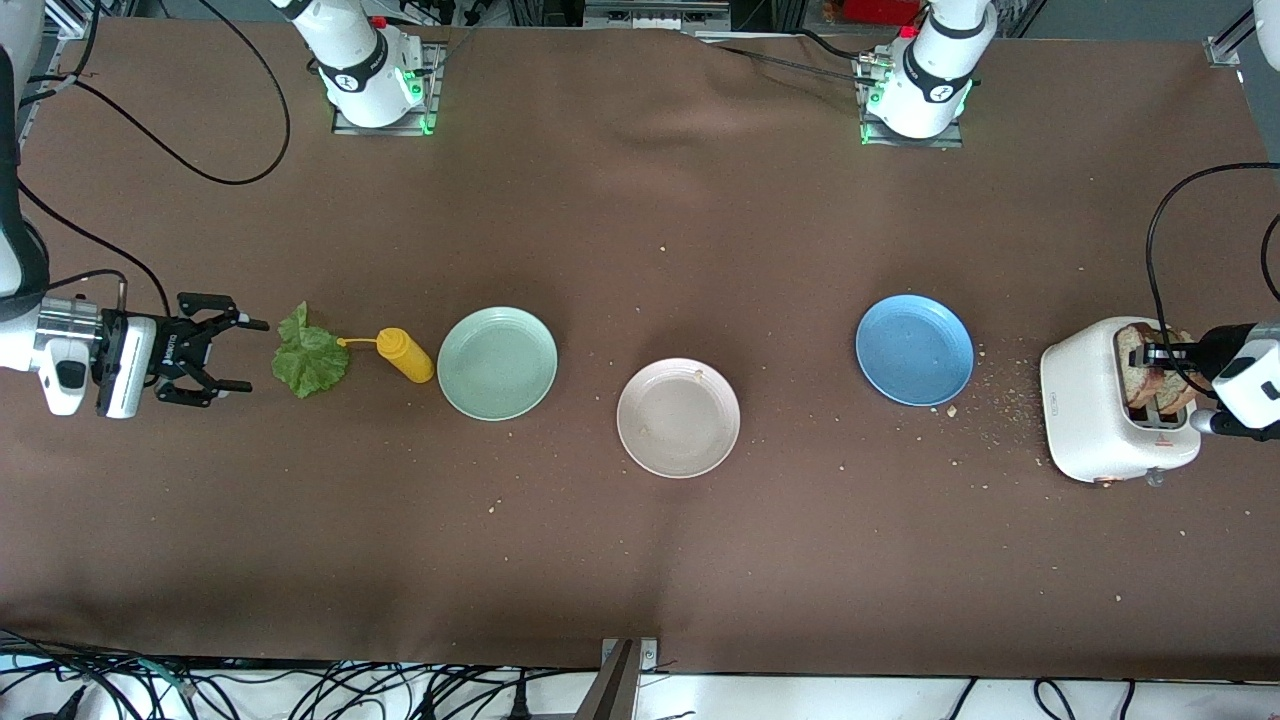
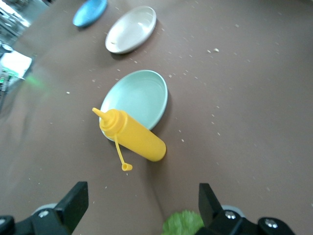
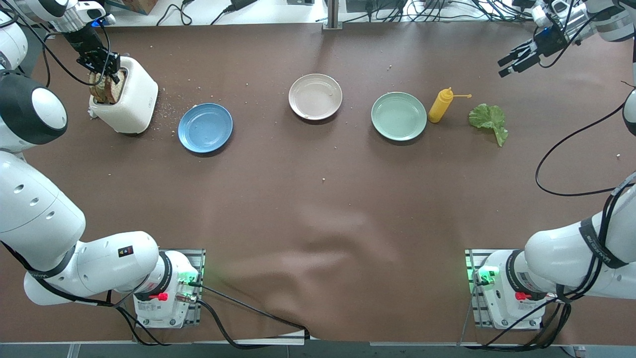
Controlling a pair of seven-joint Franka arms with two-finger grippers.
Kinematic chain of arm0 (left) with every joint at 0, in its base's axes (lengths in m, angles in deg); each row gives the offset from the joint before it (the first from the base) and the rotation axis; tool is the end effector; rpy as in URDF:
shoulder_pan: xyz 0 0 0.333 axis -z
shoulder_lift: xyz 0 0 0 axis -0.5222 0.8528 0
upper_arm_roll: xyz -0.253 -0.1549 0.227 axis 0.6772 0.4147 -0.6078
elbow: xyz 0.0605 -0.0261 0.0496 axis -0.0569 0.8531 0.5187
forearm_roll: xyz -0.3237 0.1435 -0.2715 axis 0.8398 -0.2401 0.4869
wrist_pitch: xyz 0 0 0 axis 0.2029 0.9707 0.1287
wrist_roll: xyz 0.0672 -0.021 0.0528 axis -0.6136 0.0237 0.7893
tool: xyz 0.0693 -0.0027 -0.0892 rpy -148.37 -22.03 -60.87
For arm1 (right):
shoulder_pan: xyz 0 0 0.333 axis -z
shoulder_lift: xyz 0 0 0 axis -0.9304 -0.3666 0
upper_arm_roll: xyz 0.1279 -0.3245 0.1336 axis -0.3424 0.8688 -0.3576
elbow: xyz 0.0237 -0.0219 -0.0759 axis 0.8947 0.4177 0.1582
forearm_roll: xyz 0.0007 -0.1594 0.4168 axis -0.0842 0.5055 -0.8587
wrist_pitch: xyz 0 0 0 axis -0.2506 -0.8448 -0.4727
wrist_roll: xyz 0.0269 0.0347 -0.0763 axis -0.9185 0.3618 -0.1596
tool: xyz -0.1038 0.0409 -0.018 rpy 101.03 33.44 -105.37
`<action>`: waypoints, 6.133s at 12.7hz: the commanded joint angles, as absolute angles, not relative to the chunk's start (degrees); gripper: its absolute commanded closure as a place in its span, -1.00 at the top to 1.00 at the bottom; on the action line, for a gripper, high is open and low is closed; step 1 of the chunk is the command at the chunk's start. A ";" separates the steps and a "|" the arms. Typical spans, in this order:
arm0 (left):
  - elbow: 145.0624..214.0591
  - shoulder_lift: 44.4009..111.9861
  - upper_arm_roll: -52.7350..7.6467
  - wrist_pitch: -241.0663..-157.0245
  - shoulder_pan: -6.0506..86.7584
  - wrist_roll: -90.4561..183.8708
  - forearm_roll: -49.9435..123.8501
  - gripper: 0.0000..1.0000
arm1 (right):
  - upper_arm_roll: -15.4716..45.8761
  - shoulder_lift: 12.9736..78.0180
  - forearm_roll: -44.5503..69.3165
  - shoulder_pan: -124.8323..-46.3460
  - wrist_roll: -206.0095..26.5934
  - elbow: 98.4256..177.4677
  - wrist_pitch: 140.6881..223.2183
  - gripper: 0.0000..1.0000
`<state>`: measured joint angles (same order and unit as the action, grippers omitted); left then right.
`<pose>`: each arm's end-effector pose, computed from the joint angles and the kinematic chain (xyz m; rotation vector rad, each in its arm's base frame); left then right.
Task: Make sandwich in beige plate with both arms
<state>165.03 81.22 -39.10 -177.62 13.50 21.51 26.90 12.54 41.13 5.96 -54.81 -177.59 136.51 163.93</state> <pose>0.7035 0.2113 0.3862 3.0139 -0.0693 -0.4612 0.6861 -0.1268 0.3189 -2.0345 -1.1657 -0.3659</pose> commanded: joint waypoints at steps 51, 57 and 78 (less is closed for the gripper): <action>152.80 105.23 -40.61 -189.82 44.59 22.31 80.03 1.00 | 3.16 21.50 -0.71 -59.60 -168.71 108.28 152.19 -1.00; 151.40 92.58 -40.52 -169.20 33.34 29.18 55.87 1.00 | 3.34 21.59 9.56 -67.94 -156.69 102.92 158.78 -1.00; 167.74 60.57 -48.16 -171.53 34.73 35.69 23.92 1.00 | 3.69 22.12 86.13 -112.34 -105.86 102.02 167.06 -1.00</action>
<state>164.00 63.56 -47.25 -169.75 33.51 35.01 25.61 3.15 22.47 82.94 -111.59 -105.58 101.78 167.87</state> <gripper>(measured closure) 0.000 0.947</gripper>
